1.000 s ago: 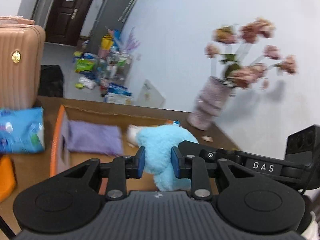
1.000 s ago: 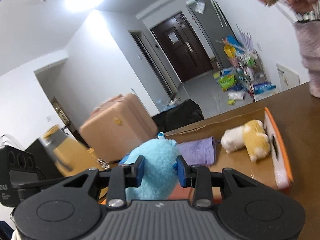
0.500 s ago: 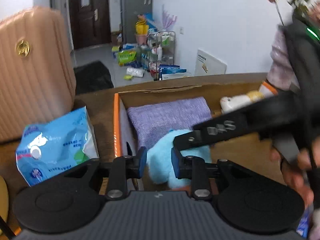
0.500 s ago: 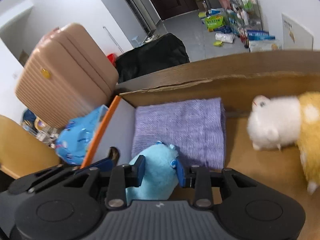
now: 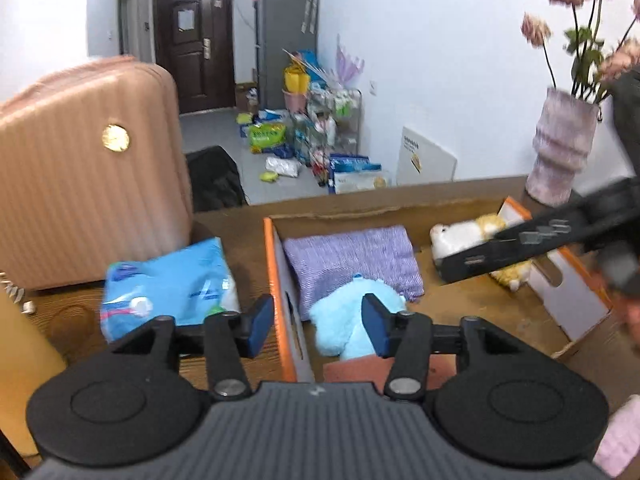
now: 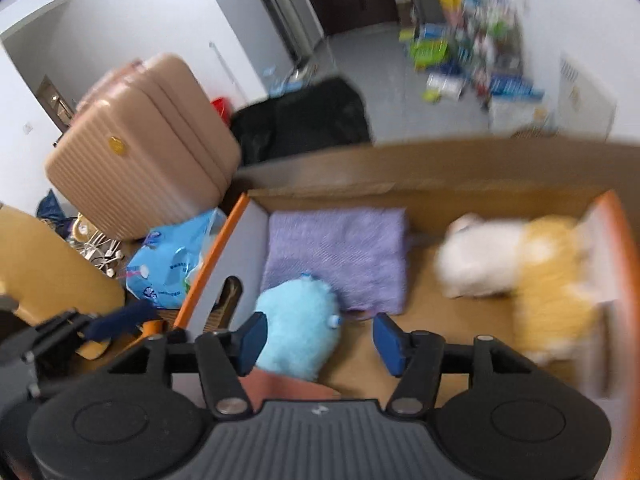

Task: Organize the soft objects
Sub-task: 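Carry the light-blue plush with the left tool and release it in the box, then move the open left tool back to the lilac towel roll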

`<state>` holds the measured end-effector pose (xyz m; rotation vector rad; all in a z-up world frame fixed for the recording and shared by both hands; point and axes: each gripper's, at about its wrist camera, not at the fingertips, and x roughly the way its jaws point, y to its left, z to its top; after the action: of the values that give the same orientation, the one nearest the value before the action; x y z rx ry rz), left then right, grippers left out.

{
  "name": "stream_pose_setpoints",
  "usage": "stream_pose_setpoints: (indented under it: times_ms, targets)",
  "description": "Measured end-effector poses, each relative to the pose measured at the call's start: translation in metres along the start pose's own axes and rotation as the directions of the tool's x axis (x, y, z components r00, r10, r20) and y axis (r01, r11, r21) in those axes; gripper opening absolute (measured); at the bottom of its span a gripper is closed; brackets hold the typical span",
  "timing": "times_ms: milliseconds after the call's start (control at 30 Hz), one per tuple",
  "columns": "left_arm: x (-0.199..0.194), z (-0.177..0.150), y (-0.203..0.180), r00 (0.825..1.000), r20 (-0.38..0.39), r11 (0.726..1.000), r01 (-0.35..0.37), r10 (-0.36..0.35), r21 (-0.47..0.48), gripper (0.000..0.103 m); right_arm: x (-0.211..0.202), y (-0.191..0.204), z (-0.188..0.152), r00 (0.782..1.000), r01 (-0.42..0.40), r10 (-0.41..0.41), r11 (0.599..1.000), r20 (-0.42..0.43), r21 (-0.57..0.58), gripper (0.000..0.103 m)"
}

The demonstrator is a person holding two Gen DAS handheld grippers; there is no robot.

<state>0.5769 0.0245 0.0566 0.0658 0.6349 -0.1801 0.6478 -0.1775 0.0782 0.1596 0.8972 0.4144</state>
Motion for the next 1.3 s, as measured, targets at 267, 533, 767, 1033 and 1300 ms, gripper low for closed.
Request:
stream_pose_setpoints:
  times_ms: [267,533,767,1033,1300]
  targets:
    - [-0.085,-0.022,-0.009,0.992,0.118,0.998,-0.039,0.046,-0.058,0.088,-0.12,-0.013,-0.074,0.947,0.252,-0.22,0.961,0.233,-0.116,0.073]
    - [-0.167,-0.058,-0.036,0.973,0.226,0.997,-0.032,0.048,-0.071,0.098,-0.197,-0.015,-0.157,0.913,0.24,-0.205,0.969,0.352,-0.059,0.073]
    - [-0.263,-0.153,-0.073,0.94,0.341,0.999,0.018,-0.003,-0.041,0.102,-0.241,0.018,-0.286,0.89,0.163,-0.104,0.982,0.443,-0.097,0.076]
    - [-0.308,-0.263,-0.109,0.978,0.21,0.993,0.031,-0.008,-0.11,0.103,-0.255,0.05,-0.422,0.874,0.146,-0.117,0.989,0.471,-0.026,0.08]
    - [-0.304,-0.27,-0.107,0.982,0.189,0.994,0.028,-0.009,-0.101,0.103,-0.25,0.058,-0.44,0.894,0.181,-0.134,0.981,0.427,-0.07,0.08]
